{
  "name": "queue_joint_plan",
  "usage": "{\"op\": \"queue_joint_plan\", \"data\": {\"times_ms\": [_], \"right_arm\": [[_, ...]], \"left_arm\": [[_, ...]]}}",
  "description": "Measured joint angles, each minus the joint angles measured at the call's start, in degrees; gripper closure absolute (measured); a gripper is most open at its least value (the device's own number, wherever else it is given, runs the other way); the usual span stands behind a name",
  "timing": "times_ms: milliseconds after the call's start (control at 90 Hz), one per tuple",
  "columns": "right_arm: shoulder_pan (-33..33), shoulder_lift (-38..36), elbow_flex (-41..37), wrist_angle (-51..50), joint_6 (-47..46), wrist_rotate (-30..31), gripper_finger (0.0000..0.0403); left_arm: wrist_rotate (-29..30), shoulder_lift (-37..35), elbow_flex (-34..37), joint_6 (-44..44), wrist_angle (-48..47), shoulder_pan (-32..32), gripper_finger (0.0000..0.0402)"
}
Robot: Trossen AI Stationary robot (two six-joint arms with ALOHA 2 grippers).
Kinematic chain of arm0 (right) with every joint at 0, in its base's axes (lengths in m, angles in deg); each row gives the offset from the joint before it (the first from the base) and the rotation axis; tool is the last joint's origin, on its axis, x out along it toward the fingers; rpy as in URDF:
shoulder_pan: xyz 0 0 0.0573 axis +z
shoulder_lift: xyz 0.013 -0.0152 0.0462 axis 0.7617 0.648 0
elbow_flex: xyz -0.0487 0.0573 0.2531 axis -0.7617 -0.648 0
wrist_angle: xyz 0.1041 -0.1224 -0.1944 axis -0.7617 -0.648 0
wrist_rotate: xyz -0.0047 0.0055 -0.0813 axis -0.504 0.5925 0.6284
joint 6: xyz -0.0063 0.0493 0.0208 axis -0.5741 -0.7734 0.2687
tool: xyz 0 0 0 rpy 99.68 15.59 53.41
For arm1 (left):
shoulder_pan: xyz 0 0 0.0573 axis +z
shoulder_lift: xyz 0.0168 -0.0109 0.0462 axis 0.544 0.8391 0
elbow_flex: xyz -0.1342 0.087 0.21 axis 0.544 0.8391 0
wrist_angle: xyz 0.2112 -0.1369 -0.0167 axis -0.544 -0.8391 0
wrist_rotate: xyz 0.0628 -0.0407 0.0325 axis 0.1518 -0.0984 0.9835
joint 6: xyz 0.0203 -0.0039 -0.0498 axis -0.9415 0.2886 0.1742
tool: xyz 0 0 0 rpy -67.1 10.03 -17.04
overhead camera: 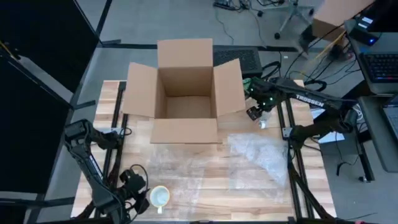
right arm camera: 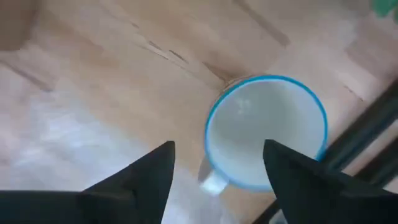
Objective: Wrap mug
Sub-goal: Wrap the yellow mug with bubble wrap
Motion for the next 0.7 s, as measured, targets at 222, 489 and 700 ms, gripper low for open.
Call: {"op": "queue_joint_plan", "data": {"times_ms": [222,489,700], "right_arm": [[14.4,-8.4,2.2,-2.1,-13.7,-0.5,0.0172],[33.3,-14.8,2.2,-4.4,-30.8,11.2,0.0172],[37.4,-15.9,2.2,-1.7,-33.2,11.7,0.0172]], "left_arm": [[0.0,0.0,0.0,-0.1,0.0,0.0,0.023],[0.0,0.0,0.0,-1.5,0.0,0.0,0.023],[0.0,0.0,0.0,-1.5,0.3,0.0,0.023]]}}
